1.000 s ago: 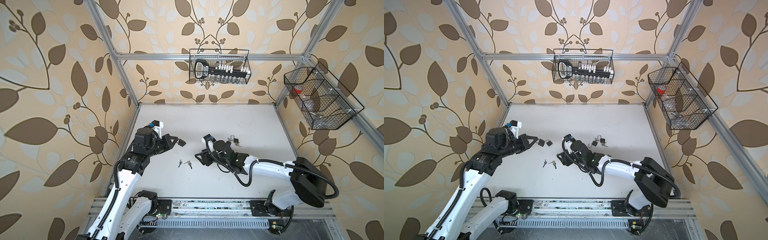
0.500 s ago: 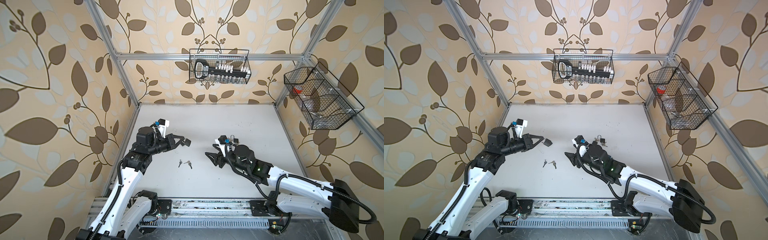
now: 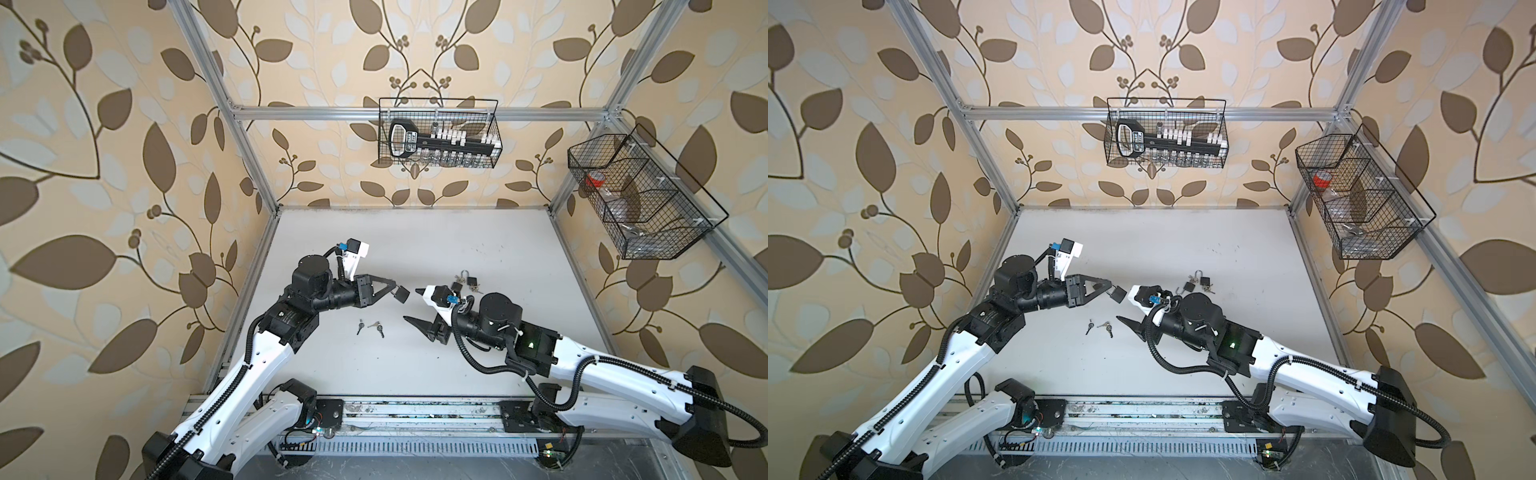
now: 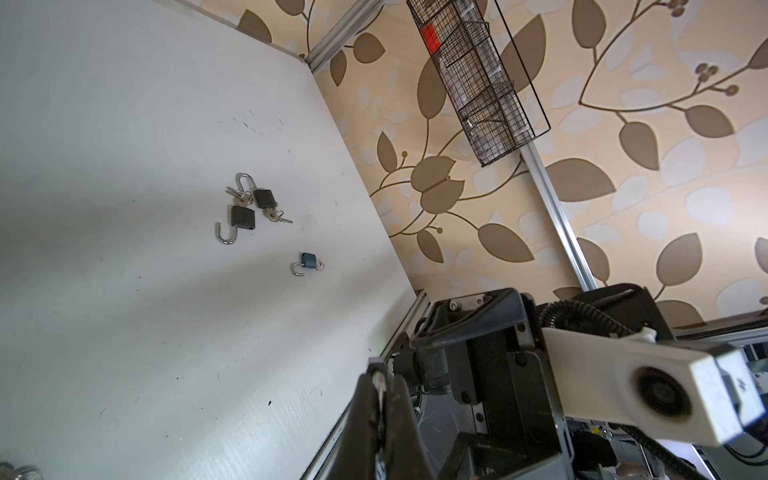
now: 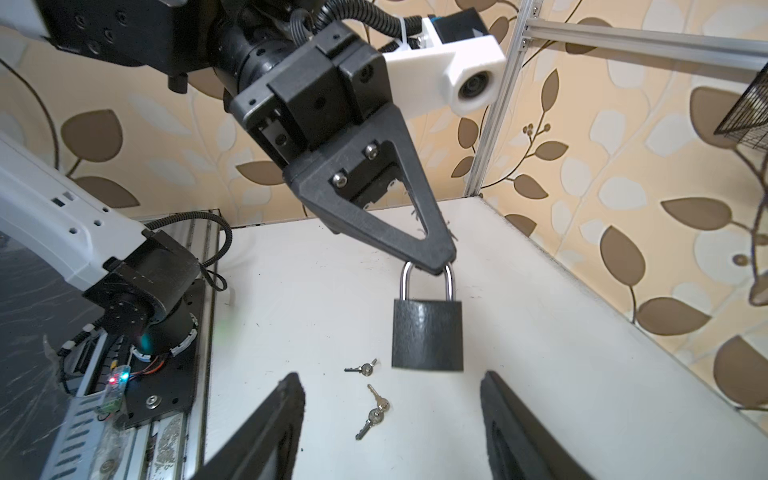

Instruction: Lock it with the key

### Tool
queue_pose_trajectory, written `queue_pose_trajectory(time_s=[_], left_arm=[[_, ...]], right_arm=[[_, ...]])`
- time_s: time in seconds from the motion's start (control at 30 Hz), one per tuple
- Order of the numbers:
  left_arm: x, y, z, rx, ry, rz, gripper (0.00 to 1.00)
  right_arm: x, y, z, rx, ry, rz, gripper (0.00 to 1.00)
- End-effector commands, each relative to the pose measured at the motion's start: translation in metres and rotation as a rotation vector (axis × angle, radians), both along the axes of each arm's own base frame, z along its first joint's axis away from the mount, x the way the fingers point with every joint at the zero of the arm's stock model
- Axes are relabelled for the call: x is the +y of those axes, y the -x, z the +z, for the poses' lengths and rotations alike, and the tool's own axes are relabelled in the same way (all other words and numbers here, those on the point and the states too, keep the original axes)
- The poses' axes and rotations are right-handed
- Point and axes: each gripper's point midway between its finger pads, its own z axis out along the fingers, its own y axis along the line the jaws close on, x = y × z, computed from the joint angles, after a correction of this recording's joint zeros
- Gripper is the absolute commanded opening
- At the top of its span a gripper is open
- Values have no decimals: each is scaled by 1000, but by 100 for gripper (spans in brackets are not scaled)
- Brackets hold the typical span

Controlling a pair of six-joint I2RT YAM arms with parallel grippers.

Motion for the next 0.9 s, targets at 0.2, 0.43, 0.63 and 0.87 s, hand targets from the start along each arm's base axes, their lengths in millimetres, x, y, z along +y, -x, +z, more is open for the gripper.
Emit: queue_pose_trajectory(time_s=[0.2, 0.43, 0.63, 0.87], left_arm=[[-7, 4, 27, -98, 41, -31, 0], [-7, 5, 28, -107, 33, -36, 0], [-7, 5, 28, -106, 33, -38, 0], [-7, 7, 29, -110, 31, -43, 0]], right_arm=[[10, -14, 7, -17, 40, -40, 63], [14, -22, 2, 18, 46, -73, 57], [16, -23, 2, 25, 40, -75, 52], [18, -25, 5, 25, 24, -80, 49]])
